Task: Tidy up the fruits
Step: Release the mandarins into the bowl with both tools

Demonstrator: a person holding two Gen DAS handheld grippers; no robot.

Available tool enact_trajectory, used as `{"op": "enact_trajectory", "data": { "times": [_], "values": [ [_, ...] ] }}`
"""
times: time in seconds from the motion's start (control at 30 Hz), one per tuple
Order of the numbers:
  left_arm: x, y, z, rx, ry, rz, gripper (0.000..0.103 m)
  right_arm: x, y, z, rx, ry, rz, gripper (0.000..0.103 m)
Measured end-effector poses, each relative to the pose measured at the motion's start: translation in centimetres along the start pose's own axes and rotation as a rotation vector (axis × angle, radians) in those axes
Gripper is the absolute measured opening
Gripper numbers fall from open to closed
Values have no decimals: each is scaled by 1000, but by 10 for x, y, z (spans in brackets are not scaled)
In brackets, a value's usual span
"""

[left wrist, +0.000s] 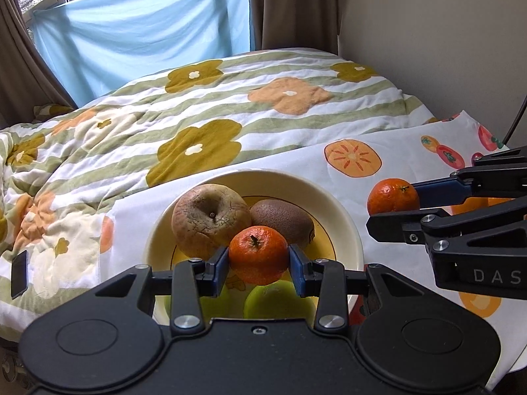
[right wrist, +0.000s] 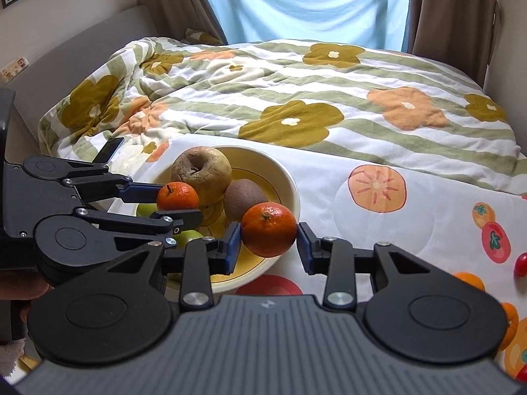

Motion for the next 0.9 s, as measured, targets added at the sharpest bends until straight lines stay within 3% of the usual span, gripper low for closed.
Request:
{"op": "enact_trajectory", "data": {
  "times": [0.27,0.33,0.37,0.53,0.9],
  "values": [
    [0,-21,-5,-45,-13,-47,47,-2,-13,1,-46,-31,-18,51],
    [1,-18,-7,-54,-13,-28,82,-2,-14,1,-53,-36,-20,51],
    [2,-15,-8,-45,-13,-12,84,-1,-14,0,-56,-37,-19,51],
    [-4,2,-14,-65,-20,15,86,2,-15,-1,-57,-39,-26,51],
    [-34,29,-22,-28,12,62,88,1,-41,-24,2,10,-97,51]
  ]
}}
Point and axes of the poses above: each gripper's, at about its wrist camera, not at the fingertips, and y roughly against the way its jaws point, z to its right, x to its top, the point moved 3 cm from there along -y, roughly the way its jaws point, and after that the axes turned 9 degrees about -y, right-handed, at the moved point
